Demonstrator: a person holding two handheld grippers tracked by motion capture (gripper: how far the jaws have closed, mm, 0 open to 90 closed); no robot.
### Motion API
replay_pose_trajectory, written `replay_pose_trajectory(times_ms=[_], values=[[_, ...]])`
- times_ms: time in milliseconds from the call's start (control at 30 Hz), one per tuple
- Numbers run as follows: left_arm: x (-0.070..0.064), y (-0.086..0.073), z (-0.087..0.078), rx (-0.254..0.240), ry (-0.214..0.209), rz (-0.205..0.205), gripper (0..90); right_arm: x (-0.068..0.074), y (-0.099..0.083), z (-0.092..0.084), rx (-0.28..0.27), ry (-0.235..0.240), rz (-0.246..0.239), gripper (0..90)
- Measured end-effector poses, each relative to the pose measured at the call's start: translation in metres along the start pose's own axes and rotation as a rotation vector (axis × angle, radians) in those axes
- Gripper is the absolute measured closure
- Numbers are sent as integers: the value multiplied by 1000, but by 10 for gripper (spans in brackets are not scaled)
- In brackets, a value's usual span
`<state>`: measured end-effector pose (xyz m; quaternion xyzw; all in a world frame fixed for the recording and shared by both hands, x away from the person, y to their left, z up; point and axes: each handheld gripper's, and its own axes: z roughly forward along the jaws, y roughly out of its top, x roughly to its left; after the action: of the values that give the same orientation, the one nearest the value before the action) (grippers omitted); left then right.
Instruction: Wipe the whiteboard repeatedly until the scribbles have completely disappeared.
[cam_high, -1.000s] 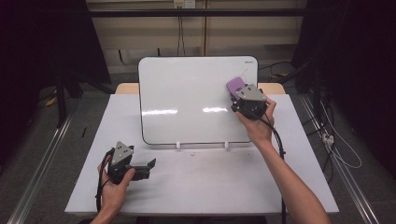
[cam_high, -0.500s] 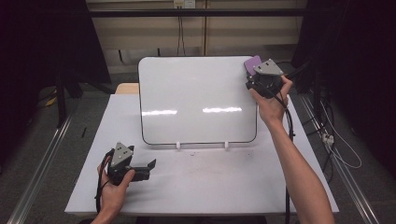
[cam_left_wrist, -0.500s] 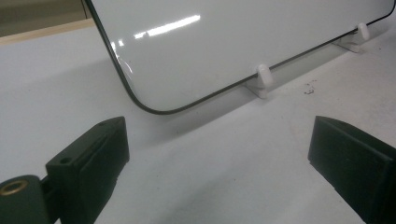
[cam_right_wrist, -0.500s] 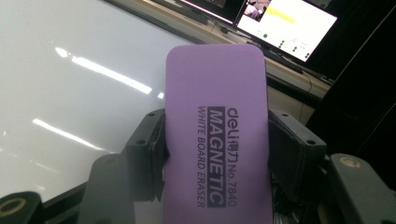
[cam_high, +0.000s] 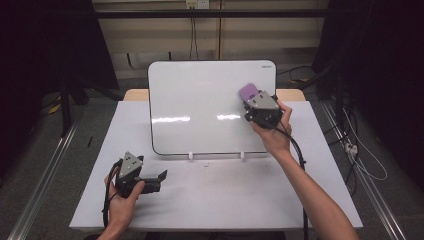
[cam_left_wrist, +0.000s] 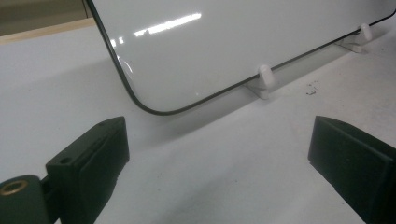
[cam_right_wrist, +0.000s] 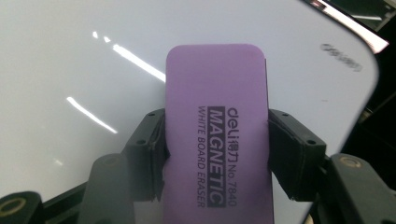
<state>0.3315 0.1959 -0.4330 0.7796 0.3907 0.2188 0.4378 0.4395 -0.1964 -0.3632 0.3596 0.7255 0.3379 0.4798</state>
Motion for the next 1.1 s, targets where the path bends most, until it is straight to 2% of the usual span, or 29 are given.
replay_pose_trajectory(times_ms=[33,133,333,400,533,600,700,800,967,1100], values=[[0,0,0,-2,0,-3,51,2,0,-1,-2,2,-15,413],[1,-1,0,-3,0,-6,52,-7,2,3,2,17,13,413],[1,-1,-1,-1,-4,-2,52,-47,17,14,9,-57,70,413],[1,-1,-1,-2,-3,-2,52,-59,21,17,16,-78,54,413],[1,-1,0,0,-3,-7,51,-81,28,19,29,-140,64,413],[1,-1,1,2,-5,-8,52,-88,28,19,28,-140,84,413],[0,-1,0,4,-8,-3,52,-82,21,16,30,-148,58,413],[0,-1,0,4,-6,-3,52,-71,8,10,29,-133,37,413],[0,-1,0,5,-2,-6,52,-44,-17,-6,20,-80,30,413],[-1,-1,0,2,-6,-3,52,-22,-32,-15,9,-36,43,413]])
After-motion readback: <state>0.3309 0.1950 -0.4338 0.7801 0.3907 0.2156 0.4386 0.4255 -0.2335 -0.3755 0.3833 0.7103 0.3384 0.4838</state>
